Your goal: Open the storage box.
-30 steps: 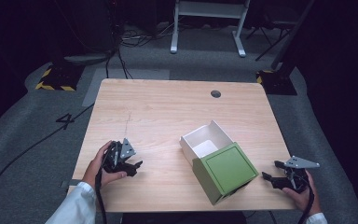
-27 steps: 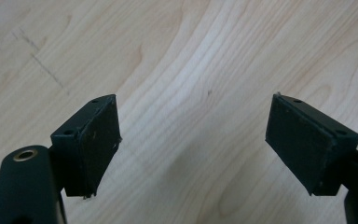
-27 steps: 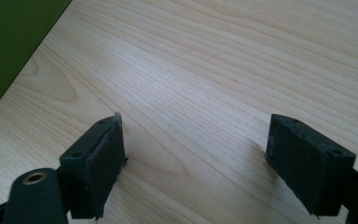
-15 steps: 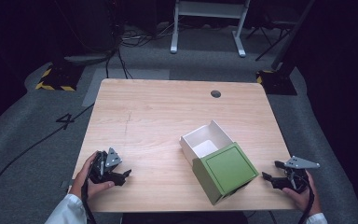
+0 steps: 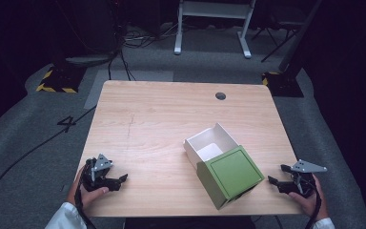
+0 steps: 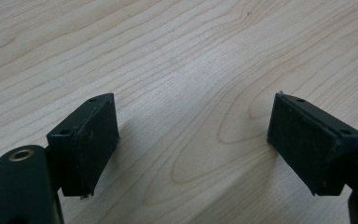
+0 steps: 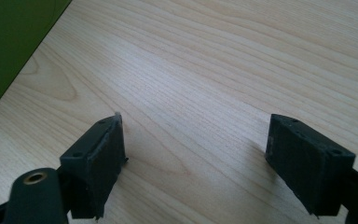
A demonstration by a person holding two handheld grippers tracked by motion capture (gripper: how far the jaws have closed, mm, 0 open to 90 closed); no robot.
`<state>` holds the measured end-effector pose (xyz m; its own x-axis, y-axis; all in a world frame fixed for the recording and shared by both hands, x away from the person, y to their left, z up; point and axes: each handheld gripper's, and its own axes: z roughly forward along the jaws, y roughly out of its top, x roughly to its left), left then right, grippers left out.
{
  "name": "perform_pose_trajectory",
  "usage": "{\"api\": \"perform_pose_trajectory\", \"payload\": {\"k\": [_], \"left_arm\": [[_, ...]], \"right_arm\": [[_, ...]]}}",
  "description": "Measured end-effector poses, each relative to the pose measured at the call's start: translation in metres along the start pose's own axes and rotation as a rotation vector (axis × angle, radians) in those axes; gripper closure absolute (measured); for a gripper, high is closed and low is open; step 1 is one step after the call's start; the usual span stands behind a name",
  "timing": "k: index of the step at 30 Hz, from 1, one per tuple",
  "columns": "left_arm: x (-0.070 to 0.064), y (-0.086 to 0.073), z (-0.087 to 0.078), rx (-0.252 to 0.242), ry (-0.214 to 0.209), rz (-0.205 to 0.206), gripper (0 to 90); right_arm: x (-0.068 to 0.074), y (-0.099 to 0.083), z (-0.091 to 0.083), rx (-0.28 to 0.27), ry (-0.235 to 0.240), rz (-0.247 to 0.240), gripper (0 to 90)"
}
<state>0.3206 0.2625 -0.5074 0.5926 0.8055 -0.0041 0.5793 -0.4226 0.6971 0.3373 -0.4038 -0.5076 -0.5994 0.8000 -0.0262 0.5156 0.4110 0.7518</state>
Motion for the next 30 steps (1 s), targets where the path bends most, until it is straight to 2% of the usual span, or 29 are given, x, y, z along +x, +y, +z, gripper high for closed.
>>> {"api": "perform_pose_trajectory", "payload": {"k": [30], "left_arm": [[0.0005, 0.0005, 0.0005, 0.002, -0.001, 0.000, 15.8]], "right_arm": [[0.0000, 0.0001, 0.0002, 0.001, -0.002, 0.005, 18.9]]}}
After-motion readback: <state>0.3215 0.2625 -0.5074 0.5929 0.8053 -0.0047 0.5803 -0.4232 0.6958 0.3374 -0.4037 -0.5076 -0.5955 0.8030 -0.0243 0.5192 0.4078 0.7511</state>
